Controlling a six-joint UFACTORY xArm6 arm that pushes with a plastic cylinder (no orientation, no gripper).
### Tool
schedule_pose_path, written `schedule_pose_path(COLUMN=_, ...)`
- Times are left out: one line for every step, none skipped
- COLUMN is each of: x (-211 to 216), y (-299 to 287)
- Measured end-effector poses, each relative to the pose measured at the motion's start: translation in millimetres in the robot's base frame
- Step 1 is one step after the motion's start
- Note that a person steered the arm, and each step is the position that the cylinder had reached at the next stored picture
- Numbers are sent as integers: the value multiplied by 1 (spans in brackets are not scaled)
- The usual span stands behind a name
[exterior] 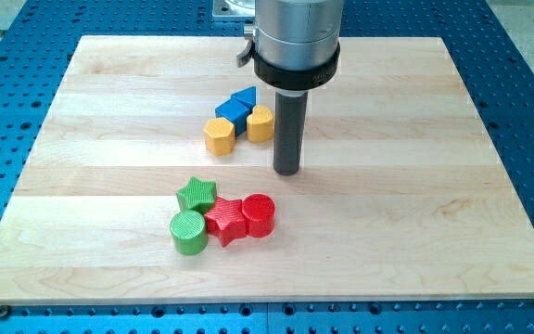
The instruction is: Place your arm in between the hexagon and green star
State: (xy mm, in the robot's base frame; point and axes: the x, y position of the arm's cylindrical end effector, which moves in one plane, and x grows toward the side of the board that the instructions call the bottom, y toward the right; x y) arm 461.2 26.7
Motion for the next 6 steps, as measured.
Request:
schedule_pose_path(x=0, y=0)
schedule_pose_path(x=0, y=0)
schedule_pose_path(x=8, y=5)
schedule_pose_path(x=8, y=5)
schedule_pose_path(x=8, y=5)
schedule_pose_path(x=8, y=5)
